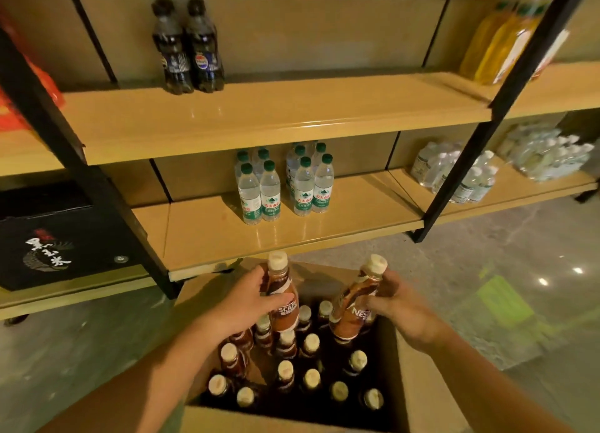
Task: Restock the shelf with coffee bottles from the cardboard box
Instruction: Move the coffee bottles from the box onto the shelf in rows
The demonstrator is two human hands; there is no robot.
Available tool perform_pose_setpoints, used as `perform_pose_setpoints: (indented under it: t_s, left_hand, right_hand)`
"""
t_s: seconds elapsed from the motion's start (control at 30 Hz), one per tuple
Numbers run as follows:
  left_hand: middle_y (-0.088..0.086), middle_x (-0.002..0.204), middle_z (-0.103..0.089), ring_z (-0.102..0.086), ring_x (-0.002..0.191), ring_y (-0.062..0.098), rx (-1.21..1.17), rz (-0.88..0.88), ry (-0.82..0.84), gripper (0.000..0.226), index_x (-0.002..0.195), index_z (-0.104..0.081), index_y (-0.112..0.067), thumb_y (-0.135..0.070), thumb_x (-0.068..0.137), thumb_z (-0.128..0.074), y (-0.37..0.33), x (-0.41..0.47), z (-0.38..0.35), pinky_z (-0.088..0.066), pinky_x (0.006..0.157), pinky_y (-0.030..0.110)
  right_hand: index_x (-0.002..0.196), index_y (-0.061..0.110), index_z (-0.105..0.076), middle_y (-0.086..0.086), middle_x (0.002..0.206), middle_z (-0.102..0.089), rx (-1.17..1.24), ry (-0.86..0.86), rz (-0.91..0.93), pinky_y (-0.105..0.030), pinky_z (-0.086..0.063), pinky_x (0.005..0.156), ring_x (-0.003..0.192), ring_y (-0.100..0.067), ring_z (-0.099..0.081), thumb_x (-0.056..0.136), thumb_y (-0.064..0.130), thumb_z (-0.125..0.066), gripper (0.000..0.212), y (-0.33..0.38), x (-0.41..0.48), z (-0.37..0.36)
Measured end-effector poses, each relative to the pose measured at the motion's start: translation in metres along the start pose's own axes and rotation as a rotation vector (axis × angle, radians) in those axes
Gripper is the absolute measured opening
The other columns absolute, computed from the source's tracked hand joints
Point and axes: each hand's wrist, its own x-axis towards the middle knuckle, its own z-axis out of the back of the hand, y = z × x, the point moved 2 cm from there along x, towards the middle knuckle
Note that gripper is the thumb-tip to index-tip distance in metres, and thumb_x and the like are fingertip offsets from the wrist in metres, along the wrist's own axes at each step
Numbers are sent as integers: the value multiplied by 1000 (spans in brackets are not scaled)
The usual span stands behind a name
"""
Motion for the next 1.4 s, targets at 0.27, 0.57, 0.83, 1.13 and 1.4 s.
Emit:
perform_pose_setpoints:
  t_s: [0.27, 0.57, 0.83, 1.13, 1.4]
  left_hand:
    - [-10, 115, -73, -66, 110, 4, 14, -244, 12, 29, 115, -66, -30, -22, 89, -77, -143, 19, -28, -50, 102, 35]
    - [-8, 112, -72, -66, 106, 6, 94, -461, -65, 27, 116, -65, -28, -28, 91, -74, -294, 23, -119, -51, 89, 28]
    - [-3, 108, -74, -69, 104, 13, 33, -592, -136, 19, 112, -66, -25, -28, 94, -70, -408, 38, -260, -56, 90, 37]
    - [-12, 108, -69, -64, 99, 4, 43, -673, -106, 19, 113, -62, -33, -31, 95, -69, -513, 93, -396, -51, 74, 23]
    - [-8, 107, -72, -67, 100, 9, 68, -728, -133, 16, 109, -66, -29, -30, 94, -70, -590, 209, -484, -51, 78, 25]
  right_hand:
    - [113, 34, -65, 1, 112, -71, 4, -135, 220, -27, -51, 82, 109, -16, -63, 87, 3, -72, 40, 89, -28, 70]
    - [121, 30, -65, -2, 116, -71, 25, -321, 426, -46, -52, 100, 116, -25, -62, 89, 16, -72, 36, 151, -64, 212]
    - [123, 32, -63, 0, 115, -70, 31, -387, 496, -28, -52, 77, 110, -19, -63, 92, 15, -70, 36, 168, -109, 374]
    - [100, 41, -61, 6, 106, -69, -24, -475, 520, -21, -52, 73, 97, -13, -64, 96, 15, -66, 27, 169, -119, 540]
    - [124, 29, -62, 0, 115, -68, -79, -514, 521, -42, -54, 89, 108, -18, -62, 95, 15, -67, 33, 177, -56, 700]
